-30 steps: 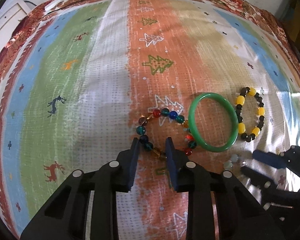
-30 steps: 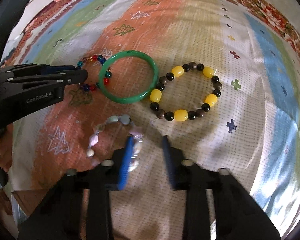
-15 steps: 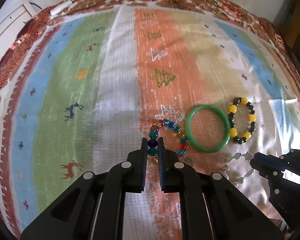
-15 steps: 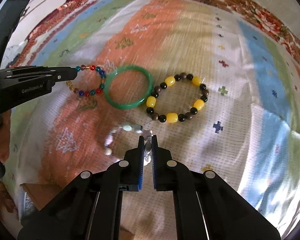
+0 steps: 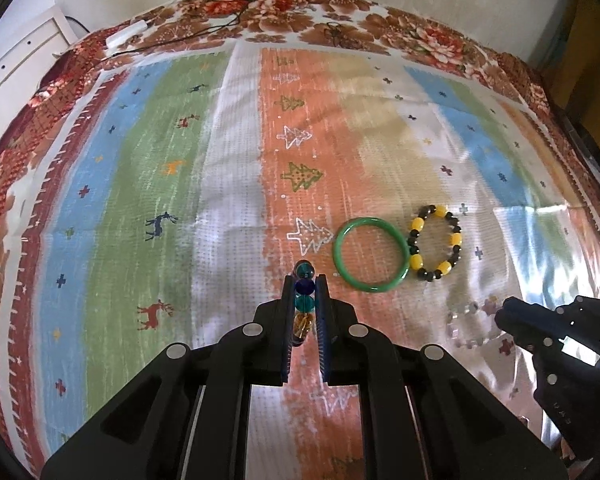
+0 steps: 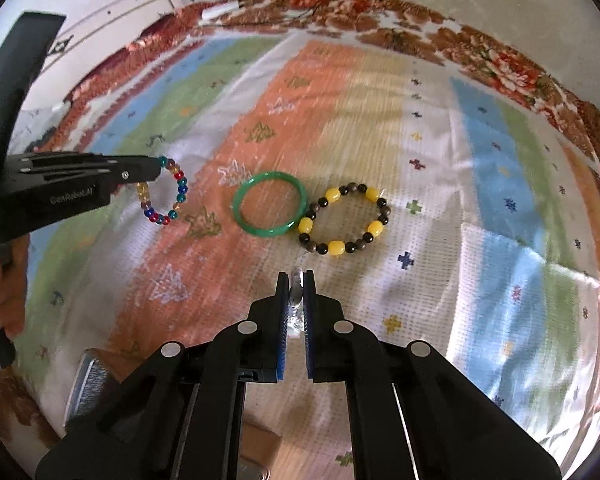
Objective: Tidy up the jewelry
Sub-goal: 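Carry both bracelets in the grippers back over the silver tin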
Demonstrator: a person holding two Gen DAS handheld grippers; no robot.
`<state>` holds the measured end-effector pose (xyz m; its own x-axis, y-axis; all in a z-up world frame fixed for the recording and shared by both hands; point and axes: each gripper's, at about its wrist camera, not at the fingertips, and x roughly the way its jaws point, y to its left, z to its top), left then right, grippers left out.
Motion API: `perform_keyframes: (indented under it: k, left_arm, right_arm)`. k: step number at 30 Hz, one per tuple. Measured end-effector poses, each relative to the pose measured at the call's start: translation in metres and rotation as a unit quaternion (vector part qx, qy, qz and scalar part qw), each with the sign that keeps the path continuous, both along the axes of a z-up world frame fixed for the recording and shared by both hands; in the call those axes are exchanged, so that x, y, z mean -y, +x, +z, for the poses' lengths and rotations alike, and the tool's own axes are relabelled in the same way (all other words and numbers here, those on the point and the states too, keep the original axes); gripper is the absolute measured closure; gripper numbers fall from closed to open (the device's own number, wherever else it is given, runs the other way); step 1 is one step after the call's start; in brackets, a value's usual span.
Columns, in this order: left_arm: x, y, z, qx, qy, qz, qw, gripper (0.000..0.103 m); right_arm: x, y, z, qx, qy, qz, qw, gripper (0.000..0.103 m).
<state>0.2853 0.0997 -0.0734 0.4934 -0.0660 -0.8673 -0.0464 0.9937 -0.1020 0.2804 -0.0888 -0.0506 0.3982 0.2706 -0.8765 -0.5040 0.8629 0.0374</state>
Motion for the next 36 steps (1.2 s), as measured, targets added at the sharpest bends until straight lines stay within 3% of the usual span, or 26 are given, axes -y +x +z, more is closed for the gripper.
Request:
perform_keyframes:
  k: [20, 36]
  left_arm:
    - [0.025, -0.049, 0.048, 0.053, -0.017, -0.023, 0.9982, 0.094]
    - [0.024, -0.091, 0.069, 0.084, -0.04, -0.027, 0.9953, 0.094]
  right_arm:
    - [0.015, -0.051, 0.049, 0.048, 0.03, 0.014, 0.998, 0.095]
    - [0.026, -0.081, 0.059, 0.056, 0.049, 0.015, 0.997, 0.095]
